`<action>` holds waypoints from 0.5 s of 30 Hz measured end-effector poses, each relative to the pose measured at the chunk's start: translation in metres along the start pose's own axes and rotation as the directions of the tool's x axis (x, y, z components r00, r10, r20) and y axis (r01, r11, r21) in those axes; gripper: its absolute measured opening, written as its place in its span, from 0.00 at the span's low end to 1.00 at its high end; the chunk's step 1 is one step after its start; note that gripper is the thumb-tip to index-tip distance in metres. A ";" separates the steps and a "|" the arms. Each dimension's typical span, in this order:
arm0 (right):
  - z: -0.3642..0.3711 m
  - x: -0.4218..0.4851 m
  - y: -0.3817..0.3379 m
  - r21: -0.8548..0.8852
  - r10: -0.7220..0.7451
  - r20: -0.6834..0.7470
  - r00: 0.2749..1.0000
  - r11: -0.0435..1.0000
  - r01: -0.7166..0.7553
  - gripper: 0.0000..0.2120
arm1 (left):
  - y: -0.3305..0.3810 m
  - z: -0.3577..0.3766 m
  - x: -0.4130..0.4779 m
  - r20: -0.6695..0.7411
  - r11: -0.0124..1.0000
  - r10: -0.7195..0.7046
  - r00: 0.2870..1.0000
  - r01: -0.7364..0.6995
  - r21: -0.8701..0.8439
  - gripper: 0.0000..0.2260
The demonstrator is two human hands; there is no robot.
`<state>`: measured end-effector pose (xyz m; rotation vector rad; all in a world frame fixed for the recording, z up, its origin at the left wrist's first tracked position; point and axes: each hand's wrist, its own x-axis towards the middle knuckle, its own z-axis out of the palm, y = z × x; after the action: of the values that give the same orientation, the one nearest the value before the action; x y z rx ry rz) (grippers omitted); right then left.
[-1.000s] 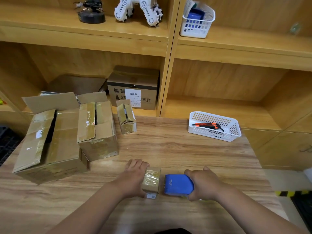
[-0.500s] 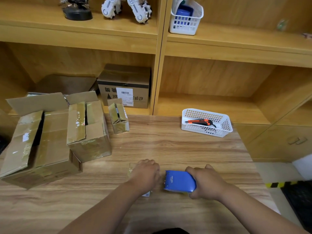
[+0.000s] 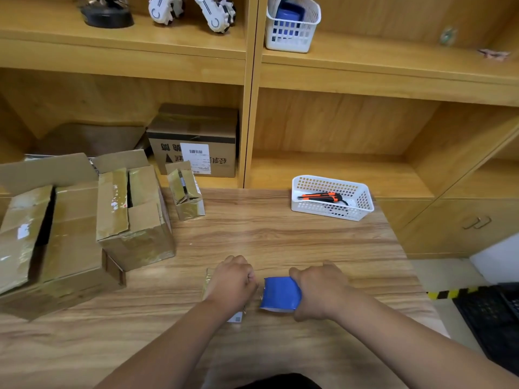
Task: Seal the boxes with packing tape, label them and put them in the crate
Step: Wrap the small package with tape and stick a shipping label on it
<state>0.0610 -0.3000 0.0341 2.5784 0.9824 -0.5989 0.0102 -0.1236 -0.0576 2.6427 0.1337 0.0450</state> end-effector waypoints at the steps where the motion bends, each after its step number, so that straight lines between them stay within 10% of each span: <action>1: -0.002 0.002 -0.003 -0.011 0.003 0.017 1.000 1.000 -0.003 0.22 | 0.000 0.000 -0.001 0.000 1.000 0.012 1.000 -0.012 0.002 0.07; 15: -0.026 0.016 -0.026 -0.095 0.076 0.188 0.979 0.994 -0.059 0.22 | 0.002 0.005 -0.009 -0.009 0.998 0.060 0.998 -0.060 0.019 0.07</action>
<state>0.0612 -0.2616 0.0444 2.4130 0.8349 -0.7515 0.0018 -0.1287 -0.0616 2.6655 0.0583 0.0765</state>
